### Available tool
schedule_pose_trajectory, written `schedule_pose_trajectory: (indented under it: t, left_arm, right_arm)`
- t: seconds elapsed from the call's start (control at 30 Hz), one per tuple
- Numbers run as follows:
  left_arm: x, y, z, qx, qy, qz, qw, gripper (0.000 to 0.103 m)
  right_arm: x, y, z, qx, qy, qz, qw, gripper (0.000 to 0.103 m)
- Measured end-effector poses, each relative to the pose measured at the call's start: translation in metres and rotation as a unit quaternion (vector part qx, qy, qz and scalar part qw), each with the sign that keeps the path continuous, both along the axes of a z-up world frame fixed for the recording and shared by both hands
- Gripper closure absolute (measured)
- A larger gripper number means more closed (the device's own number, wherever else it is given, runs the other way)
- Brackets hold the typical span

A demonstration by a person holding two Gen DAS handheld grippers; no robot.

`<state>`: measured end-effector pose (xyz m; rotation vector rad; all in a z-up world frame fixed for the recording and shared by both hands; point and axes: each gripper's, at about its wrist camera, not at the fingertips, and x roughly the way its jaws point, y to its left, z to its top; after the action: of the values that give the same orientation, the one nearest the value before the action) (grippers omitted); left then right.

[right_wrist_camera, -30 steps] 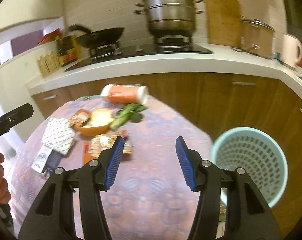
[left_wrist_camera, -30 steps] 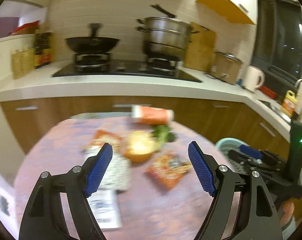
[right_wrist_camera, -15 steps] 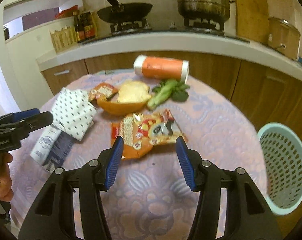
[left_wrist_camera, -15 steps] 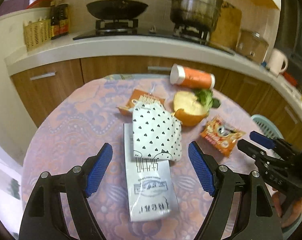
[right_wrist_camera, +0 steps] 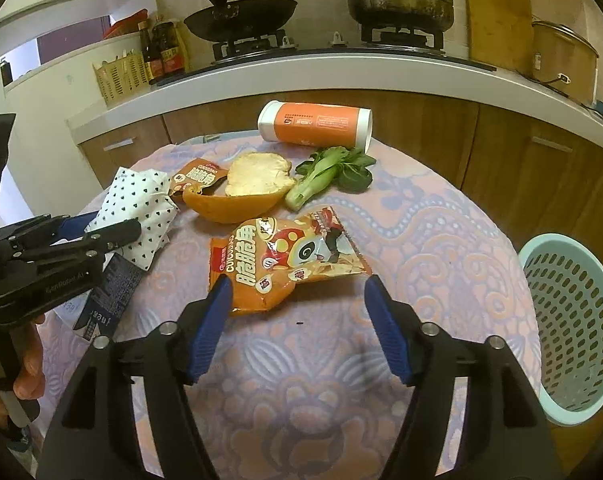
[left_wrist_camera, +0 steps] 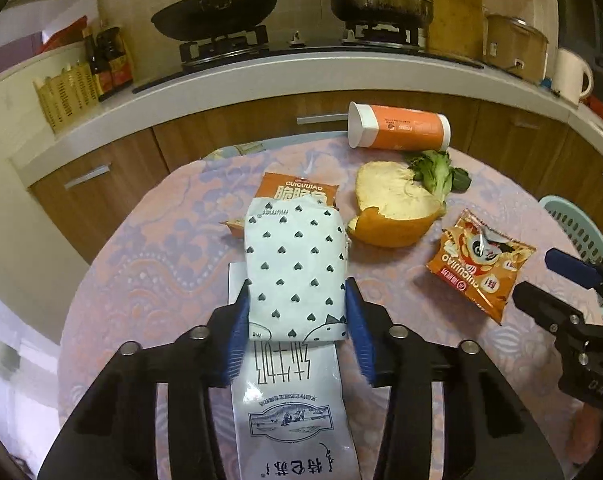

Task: Collect trash
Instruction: 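Grasp the white polka-dot tissue pack with the left gripper, then grasp the orange snack bag with the right gripper while the left gripper holds the tissue pack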

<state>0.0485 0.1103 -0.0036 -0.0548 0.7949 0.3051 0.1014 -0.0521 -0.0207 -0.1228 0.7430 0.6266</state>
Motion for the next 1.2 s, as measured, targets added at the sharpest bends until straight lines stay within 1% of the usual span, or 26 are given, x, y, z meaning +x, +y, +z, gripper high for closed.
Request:
schedule_pose_trajectory:
  t: [0.1,0.17,0.23,0.3,0.33,0.37,0.53,0.67,0.7,0.8,0.9,0.97,1.1,1.13,1.17,1.2]
  left_arm:
    - [-0.009,0.005,0.003,-0.019,-0.020,0.002,0.9996,0.062]
    - [-0.019,0.008,0.010,-0.036,-0.046,-0.001,0.9983,0.062]
    - [-0.027,0.011,0.019,-0.042,-0.065,0.005,0.9970,0.062]
    - [-0.031,0.014,0.026,-0.050,-0.078,0.005,0.9957,0.062]
    - [-0.034,0.015,0.029,-0.052,-0.086,0.004,0.9950,0.062]
    - [-0.036,0.015,0.031,-0.052,-0.090,0.004,0.9945,0.062]
    - [-0.041,0.017,0.033,-0.063,-0.102,0.002,0.9929,0.062]
    - [-0.041,0.016,0.033,-0.068,-0.102,-0.004,0.9925,0.062]
    - [-0.042,0.017,0.032,-0.069,-0.103,-0.006,0.9923,0.062]
    - [-0.043,0.017,0.032,-0.074,-0.108,-0.010,0.9914,0.062]
    - [-0.042,0.017,0.032,-0.078,-0.109,-0.012,0.9909,0.062]
    - [-0.042,0.016,0.031,-0.077,-0.108,-0.014,0.9910,0.062]
    - [-0.043,0.018,0.028,-0.083,-0.107,-0.014,0.9907,0.062]
    - [-0.043,0.019,0.027,-0.086,-0.106,-0.013,0.9905,0.062]
    - [-0.043,0.019,0.026,-0.087,-0.106,-0.013,0.9904,0.062]
    - [-0.044,0.018,0.026,-0.088,-0.106,-0.013,0.9904,0.062]
  right_arm:
    - [0.002,0.000,0.002,-0.003,0.006,0.000,1.000,0.031]
    - [0.007,0.001,0.003,-0.012,0.013,-0.004,1.000,0.027]
    - [0.012,0.003,0.002,-0.012,0.025,-0.004,1.000,0.024]
    - [0.016,0.009,0.000,-0.020,0.028,-0.003,0.999,0.017]
    - [0.018,0.014,0.000,-0.033,0.025,-0.004,0.999,0.010]
    - [0.021,0.019,-0.001,-0.041,0.025,-0.002,0.999,0.007]
    - [0.029,0.043,-0.014,-0.061,0.062,0.027,0.996,0.007]
    - [0.028,0.058,-0.019,-0.095,0.040,0.031,0.994,0.007]
    - [0.029,0.060,-0.019,-0.097,0.041,0.031,0.994,0.007]
    - [0.032,0.060,-0.015,-0.082,0.045,0.034,0.995,0.007]
    - [0.041,0.063,-0.018,-0.089,0.050,0.023,0.995,0.007]
    - [0.048,0.067,-0.028,-0.110,0.062,0.012,0.992,0.007]
    - [0.048,0.067,-0.029,-0.108,0.056,0.006,0.993,0.008]
    - [0.047,0.066,-0.028,-0.106,0.055,0.006,0.993,0.011]
    - [0.046,0.065,-0.027,-0.100,0.053,0.006,0.994,0.027]
    - [0.045,0.064,-0.026,-0.104,0.045,0.002,0.994,0.031]
